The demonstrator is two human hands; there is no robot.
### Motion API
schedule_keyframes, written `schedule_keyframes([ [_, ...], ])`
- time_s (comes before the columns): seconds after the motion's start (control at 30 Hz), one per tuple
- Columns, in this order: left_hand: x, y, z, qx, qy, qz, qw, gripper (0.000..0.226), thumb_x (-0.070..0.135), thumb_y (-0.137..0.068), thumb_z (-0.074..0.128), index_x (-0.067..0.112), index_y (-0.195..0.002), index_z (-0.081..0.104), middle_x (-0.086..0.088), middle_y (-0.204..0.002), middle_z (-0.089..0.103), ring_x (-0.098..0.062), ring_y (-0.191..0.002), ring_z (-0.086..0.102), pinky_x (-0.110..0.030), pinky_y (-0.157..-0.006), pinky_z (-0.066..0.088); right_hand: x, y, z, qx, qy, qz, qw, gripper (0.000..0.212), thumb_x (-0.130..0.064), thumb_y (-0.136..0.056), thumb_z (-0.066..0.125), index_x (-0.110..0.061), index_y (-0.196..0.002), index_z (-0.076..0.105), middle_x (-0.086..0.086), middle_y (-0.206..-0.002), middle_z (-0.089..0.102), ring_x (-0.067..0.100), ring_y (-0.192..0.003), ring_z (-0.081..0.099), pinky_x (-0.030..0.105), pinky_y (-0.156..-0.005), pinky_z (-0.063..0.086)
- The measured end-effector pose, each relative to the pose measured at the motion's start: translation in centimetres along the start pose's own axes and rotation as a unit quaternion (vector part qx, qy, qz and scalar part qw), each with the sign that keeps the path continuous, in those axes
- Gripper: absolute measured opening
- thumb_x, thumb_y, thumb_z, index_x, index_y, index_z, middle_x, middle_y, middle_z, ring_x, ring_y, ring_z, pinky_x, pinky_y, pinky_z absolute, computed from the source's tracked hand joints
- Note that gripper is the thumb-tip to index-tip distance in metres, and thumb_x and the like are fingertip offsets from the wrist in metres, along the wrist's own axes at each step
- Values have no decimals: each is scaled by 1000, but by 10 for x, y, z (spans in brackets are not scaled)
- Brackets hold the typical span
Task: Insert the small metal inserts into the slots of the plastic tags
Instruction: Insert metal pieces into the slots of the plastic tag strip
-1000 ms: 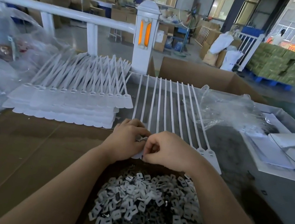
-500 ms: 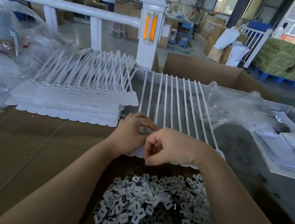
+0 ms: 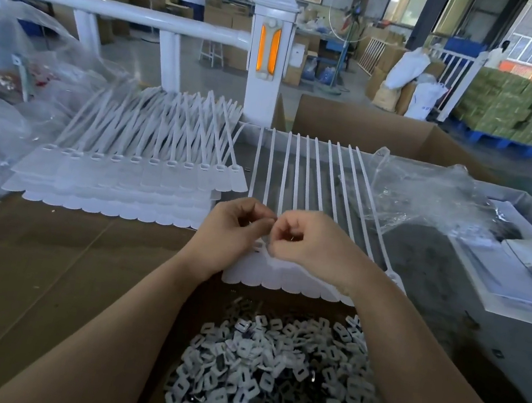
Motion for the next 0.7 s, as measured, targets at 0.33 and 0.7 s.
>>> schedule_keyframes([
  [0.33,2,6,0,-9,79,-60,995,19,23,-95,64,13,-80,72,-2,-74,71,0,-58,54,-9,-56,42,-17,6,-14,216,130,-81,964,11,-20,-86,72,-25,-78,65,-15,-68,63,4,-60,62,31,-59,57],
  [0.7,-4,6,-8,2,143,-114,983,12,21,-87,72,22,-76,78,-3,-80,75,-5,-60,56,-18,-54,40,-22,6,-9,219,150,-98,959,10,-24,-88,73,-29,-83,66,-26,-65,55,-2,-56,57,12,-52,45],
])
Point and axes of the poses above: each hand's wrist, its own y-axis away from the middle knuckle, its own z-axis out of the palm, x = y × z, the point moved 6 cm from there along -y, towards the middle knuckle
